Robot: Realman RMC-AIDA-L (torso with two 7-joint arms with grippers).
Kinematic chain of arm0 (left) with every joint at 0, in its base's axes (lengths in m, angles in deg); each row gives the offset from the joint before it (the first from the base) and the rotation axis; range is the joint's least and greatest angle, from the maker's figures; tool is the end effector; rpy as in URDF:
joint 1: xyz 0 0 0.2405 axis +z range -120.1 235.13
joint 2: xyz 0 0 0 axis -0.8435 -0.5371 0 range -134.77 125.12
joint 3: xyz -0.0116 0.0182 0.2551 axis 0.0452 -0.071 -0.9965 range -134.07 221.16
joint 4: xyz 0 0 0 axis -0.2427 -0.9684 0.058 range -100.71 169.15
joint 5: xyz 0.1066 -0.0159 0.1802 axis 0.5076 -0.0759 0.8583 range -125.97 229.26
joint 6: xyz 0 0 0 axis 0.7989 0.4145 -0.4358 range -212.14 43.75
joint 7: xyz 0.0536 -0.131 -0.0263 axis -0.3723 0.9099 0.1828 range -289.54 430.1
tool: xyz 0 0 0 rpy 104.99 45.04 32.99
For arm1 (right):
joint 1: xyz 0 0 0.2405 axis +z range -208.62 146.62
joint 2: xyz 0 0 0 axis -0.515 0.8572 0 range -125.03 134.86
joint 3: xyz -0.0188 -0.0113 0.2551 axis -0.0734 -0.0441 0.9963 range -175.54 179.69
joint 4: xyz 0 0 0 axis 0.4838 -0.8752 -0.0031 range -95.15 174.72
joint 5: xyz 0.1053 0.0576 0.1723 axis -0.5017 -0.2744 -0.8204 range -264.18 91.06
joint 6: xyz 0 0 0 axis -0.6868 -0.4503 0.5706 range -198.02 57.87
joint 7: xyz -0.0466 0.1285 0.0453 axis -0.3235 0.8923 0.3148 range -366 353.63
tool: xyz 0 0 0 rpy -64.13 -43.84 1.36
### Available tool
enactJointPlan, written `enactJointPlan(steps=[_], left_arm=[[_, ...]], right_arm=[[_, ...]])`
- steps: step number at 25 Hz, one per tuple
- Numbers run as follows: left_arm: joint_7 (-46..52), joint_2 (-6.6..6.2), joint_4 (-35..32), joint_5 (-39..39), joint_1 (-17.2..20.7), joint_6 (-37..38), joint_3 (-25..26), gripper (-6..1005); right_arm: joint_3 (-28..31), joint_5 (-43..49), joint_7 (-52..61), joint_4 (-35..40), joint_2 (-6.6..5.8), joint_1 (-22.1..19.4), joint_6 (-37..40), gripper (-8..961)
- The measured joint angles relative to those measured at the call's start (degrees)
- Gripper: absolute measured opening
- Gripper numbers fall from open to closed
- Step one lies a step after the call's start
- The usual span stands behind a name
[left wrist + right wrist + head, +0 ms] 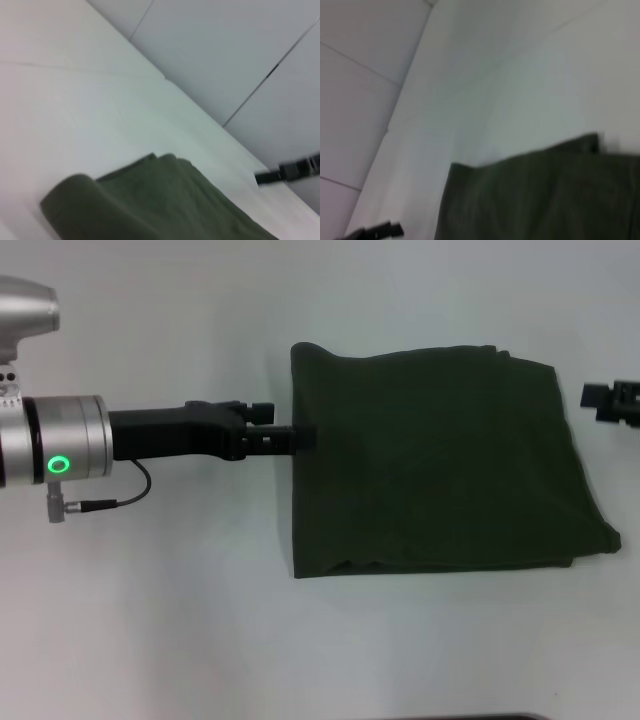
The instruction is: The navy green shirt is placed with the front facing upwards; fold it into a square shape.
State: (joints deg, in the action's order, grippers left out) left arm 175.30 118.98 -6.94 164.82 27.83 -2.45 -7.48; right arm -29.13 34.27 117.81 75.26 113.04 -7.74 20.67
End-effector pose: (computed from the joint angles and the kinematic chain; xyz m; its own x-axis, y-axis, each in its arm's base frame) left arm -0.2379 0.3285 -0.0465 0.5958 0.6699 0.4431 0.7247 -0.6862 0.0630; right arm 0.3512 0.3003 0.0833 0.1348 -0.8516 -0.5066 -0.9737 -0.2087 0.0917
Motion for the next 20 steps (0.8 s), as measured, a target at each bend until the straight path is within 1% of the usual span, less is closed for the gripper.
enactJointPlan(steps=[3, 8, 11, 15, 20], left_arm=[[-0.6, 0.0, 0.0, -1.0, -0.2, -0.4, 0.0, 936], [-1.0, -0.02, 0.0, -1.9, -0.6, -1.1, 0.0, 937], [-1.0, -0.01, 0.0, -2.0, -1.4, -1.2, 0.1, 937], [-1.5, 0.05, 0.5, -2.1, -2.4, -1.6, 0.0, 937], [-1.8, 0.11, 1.1, -2.1, -3.3, -2.2, -0.2, 936]], right_arm=[[0.1, 1.1, 0.7, 0.1, -0.33, -1.7, 2.6, 685], [0.3, 1.8, 0.7, -0.2, -1.23, -5.0, 5.9, 686], [0.3, 1.8, 0.3, -0.3, -1.49, -6.4, 8.4, 686], [0.5, 1.8, -1.0, -0.6, -1.47, -7.7, 11.5, 687], [0.5, 1.8, -2.7, -2.5, -0.87, -7.9, 12.4, 689]])
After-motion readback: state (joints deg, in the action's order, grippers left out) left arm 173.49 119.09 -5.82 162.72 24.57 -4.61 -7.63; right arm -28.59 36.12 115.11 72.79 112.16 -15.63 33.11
